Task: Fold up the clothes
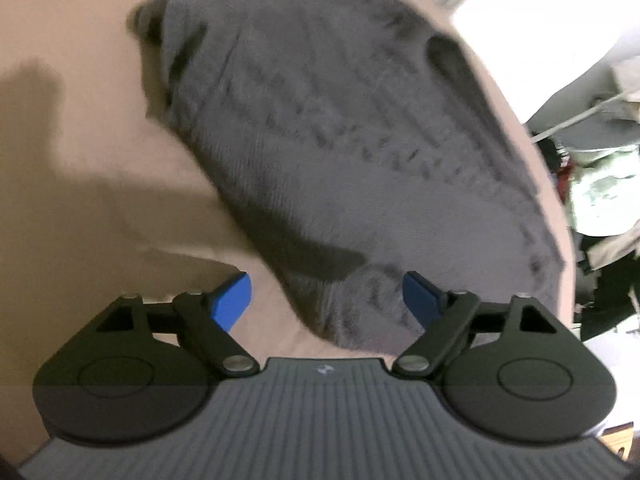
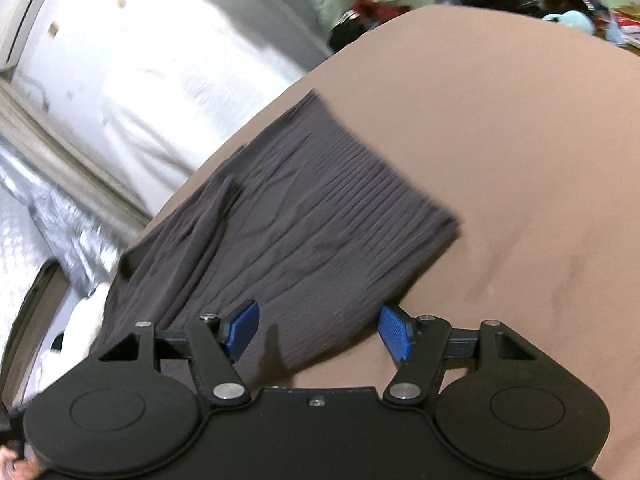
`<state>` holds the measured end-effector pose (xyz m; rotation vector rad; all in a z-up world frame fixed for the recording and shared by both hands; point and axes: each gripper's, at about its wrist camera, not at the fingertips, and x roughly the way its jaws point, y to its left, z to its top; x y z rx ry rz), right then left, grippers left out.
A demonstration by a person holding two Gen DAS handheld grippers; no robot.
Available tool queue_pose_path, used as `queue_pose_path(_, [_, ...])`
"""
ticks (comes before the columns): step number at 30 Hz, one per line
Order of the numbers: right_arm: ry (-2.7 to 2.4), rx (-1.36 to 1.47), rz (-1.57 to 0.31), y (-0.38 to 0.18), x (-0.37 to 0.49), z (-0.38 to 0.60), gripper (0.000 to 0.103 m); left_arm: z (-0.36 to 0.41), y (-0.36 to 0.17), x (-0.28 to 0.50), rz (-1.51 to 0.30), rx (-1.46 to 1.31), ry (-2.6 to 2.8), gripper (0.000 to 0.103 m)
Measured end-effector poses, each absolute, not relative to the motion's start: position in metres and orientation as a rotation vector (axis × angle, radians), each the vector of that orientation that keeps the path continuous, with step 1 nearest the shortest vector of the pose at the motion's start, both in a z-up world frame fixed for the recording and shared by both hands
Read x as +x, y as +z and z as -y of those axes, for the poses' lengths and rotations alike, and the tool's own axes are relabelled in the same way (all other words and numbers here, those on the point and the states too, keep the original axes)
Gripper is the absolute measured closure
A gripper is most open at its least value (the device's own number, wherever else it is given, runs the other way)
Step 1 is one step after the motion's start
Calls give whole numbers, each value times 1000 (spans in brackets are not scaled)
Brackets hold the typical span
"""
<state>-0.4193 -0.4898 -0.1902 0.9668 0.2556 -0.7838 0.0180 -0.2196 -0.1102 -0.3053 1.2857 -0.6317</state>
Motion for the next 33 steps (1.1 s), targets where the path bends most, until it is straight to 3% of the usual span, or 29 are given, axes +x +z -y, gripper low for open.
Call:
queue_pose_path(2, [-800, 961, -239, -193, -420, 496, 33, 229, -120, 10, -1288, -293, -609, 10])
queue_pose_path(3, [-811, 952, -230, -194, -419, 499, 33, 234, -121, 7, -1262, -283, -605, 0])
queue_pose_path(7, [-863, 928, -168, -197, -409, 514, 33, 274, -119, -6, -1136, -88, -585, 2])
queue_pose_path(8, [-866, 923, -158, -197, -407, 517, 37, 281, -117, -10, -1085, -34, -591, 10])
queue_pose_path(10, [-880, 875, -206, -192, -400, 525, 90, 287, -110, -20, -996, 114, -559, 83])
queue_pose_path(13, [-899, 768, -248, -172, -403, 519, 93, 283, -88, -34, -907, 229, -522, 91])
queue_pose_path(19, [-922, 703, -178, -125, -441, 491, 95, 241, -33, -46, -900, 105, -518, 92])
queue_pose_path(23, [-968, 723, -331, -144, -443, 490, 95, 240, -77, -49, -1053, 191, -509, 88])
queue_pose_path(26, [-951, 777, -508, -168, -429, 494, 90, 243, -96, -42, -1144, 234, -489, 78])
queue_pose_path(28, [-992, 721, -488, -155, -427, 484, 61, 242, -77, -42, -1102, 234, -496, 54])
queue_pose_path(29, [-1028, 672, -499, -146, -425, 481, 54, 240, -64, -44, -1063, 242, -501, 49])
queue_pose_path(30, [-1057, 617, -499, -135, -422, 477, 49, 238, -50, -46, -1023, 249, -513, 46])
queue_pose_path(32, [-1028, 527, -486, -110, -417, 476, 49, 232, -25, -50, -940, 252, -558, 43])
queue_pose_path(33, [-985, 503, -475, -98, -410, 477, 49, 231, -13, -50, -895, 250, -581, 37])
